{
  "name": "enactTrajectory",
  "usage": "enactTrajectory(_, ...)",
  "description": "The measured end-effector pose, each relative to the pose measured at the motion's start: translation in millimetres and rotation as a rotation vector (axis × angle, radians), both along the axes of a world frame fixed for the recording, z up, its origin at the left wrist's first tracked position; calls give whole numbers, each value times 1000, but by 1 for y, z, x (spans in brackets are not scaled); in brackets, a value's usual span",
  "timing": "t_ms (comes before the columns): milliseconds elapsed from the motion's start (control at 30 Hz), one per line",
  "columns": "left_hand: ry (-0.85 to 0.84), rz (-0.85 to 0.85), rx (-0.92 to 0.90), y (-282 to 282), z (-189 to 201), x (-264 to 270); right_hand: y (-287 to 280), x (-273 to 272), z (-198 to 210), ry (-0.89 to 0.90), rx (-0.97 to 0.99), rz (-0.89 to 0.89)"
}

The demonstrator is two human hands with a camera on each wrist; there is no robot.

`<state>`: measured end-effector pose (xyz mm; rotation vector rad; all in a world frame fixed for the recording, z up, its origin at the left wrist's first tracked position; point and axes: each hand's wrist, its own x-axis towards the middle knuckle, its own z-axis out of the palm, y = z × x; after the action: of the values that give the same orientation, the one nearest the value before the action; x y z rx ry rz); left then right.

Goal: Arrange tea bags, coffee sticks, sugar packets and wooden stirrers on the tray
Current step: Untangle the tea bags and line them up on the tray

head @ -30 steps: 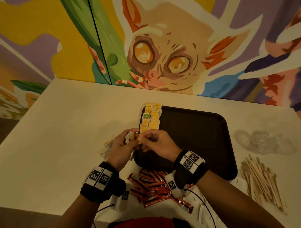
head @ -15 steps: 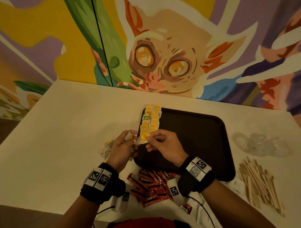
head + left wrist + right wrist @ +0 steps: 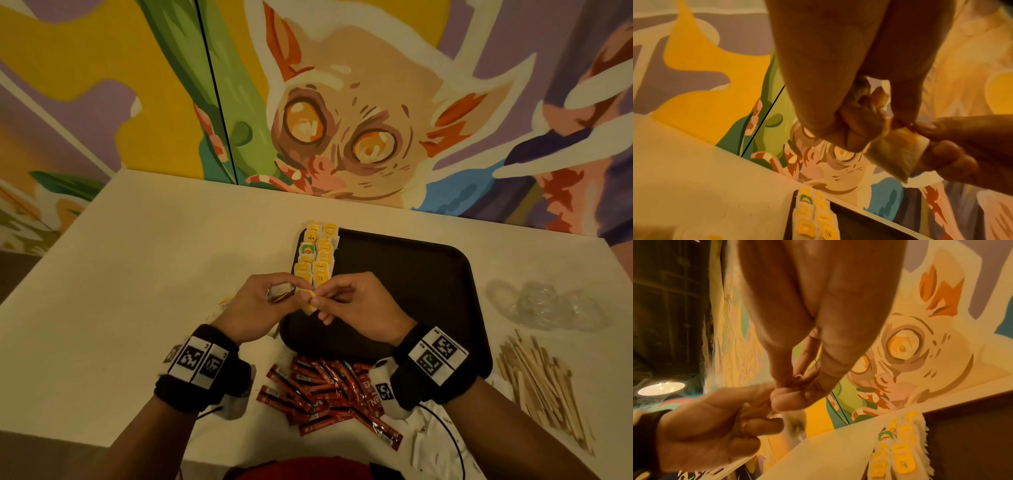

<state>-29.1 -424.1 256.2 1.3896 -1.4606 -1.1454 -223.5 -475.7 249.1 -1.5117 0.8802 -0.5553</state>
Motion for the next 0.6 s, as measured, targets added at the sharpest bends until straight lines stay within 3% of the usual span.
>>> enactTrajectory(433,-479,24,-235,-6,-10,8,0,-7,16,173,-159,-35)
enactTrajectory(600,-574,-5,-315,-7,-11,8,3,-6,26,201,-240,-56)
